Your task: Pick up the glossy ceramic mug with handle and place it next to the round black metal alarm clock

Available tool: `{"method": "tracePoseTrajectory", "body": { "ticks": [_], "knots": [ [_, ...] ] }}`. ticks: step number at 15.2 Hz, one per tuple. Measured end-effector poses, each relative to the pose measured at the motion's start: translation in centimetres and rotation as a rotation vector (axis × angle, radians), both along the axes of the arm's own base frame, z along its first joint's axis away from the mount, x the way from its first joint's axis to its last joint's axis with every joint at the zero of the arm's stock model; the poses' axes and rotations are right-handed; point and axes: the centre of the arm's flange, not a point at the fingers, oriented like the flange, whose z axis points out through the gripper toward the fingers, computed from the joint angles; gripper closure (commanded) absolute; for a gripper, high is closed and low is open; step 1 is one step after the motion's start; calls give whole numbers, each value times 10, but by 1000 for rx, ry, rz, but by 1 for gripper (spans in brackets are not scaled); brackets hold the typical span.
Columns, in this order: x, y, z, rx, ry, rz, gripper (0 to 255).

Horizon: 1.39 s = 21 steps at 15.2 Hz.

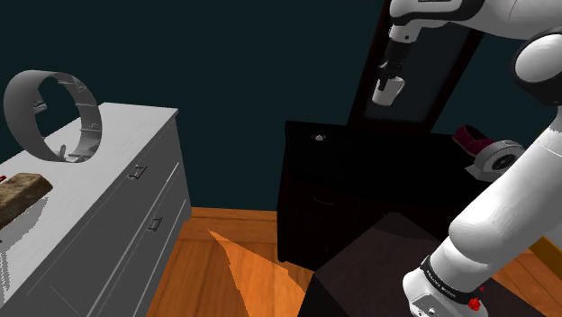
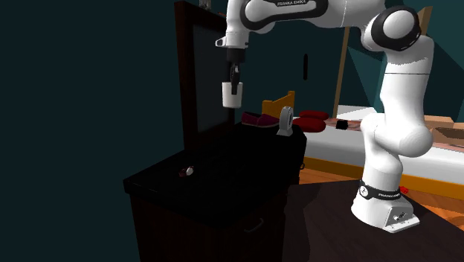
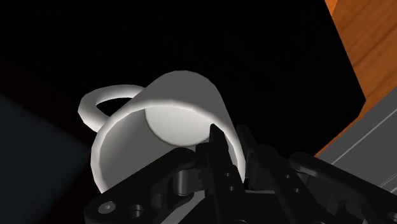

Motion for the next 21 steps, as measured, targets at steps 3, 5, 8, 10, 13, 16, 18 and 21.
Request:
{"method": "tracePoseTrajectory", "body": {
  "ticks": [3,5,8,10,13,16,18,21],
  "knots": [
    [-24,-33,-2,1,0,0,255],
    [-40,-52,-4,1,0,1,255],
    [-62,-88,-3,1,0,0,255],
    [-76,-111,-2,1,0,0,255],
    [-99,-144,-5,1,0,0,255],
    [-120,-175,-1,1,0,0,255],
    [-133,-199,-3,1,0,0,255],
    [-154,-228,-4,1,0,0,255]
  ]
}}
